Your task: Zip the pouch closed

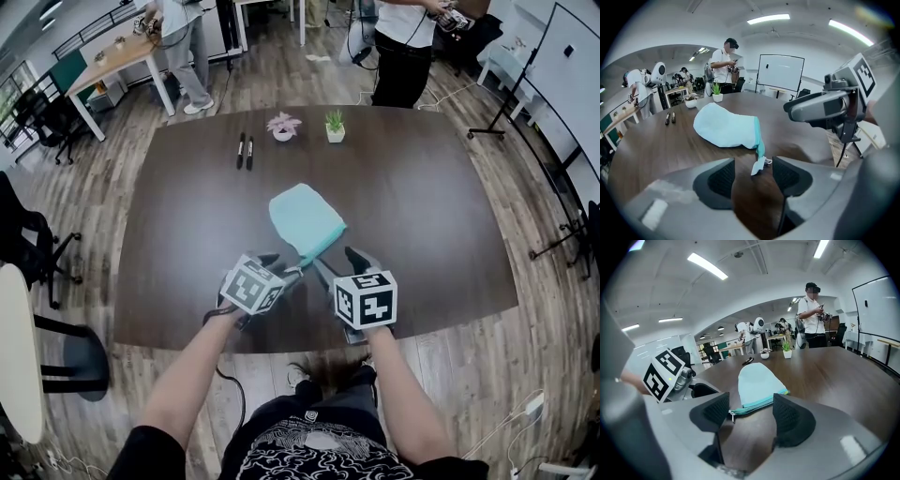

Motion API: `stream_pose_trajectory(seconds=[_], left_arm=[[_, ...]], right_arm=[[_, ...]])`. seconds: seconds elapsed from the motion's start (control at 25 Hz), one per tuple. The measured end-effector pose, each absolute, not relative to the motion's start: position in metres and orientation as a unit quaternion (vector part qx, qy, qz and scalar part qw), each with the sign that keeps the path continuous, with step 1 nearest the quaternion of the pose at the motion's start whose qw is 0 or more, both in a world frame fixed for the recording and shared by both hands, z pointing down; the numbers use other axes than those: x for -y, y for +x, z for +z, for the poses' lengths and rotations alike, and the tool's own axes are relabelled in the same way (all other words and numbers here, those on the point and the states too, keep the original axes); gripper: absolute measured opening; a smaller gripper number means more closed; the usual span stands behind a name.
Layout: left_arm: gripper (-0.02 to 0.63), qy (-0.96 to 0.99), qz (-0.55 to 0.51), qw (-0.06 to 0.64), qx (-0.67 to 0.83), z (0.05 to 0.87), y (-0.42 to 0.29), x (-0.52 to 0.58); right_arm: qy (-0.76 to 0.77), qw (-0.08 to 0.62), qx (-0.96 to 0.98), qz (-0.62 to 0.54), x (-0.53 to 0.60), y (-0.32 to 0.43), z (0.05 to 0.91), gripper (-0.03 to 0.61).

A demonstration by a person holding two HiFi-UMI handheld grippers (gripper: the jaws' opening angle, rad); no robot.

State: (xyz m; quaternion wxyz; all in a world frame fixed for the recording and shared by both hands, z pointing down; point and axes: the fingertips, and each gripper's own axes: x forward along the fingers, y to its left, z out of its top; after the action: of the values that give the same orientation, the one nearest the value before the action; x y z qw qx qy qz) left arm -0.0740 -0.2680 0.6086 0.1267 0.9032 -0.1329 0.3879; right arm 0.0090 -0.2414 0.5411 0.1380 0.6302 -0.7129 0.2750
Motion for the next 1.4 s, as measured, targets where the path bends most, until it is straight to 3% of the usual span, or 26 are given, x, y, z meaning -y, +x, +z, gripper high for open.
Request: stream_pose_trajectory(seconds=[0.2, 0.52, 1.08, 1.4], left_arm=[[0.217, 0.902, 0.397, 0.123, 0.116, 0.617, -0.069, 0.262], [0.032, 0.901, 0.398, 0.129, 0.114, 0.622, -0.066, 0.261], [0.021, 0.907, 0.333, 0.231, 0.116, 0.592, -0.069, 0.261], [0.021, 0.912, 0.318, 0.233, 0.114, 0.567, -0.064, 0.263]], right_arm=[[0.633, 0.138, 0.708, 0.281, 0.234, 0.012, 0.546, 0.290], [0.639, 0.141, 0.700, 0.286, 0.228, 0.019, 0.548, 0.285], [0.620, 0.144, 0.721, 0.274, 0.231, 0.010, 0.534, 0.284], [0.592, 0.139, 0.747, 0.268, 0.239, 0.005, 0.521, 0.277]])
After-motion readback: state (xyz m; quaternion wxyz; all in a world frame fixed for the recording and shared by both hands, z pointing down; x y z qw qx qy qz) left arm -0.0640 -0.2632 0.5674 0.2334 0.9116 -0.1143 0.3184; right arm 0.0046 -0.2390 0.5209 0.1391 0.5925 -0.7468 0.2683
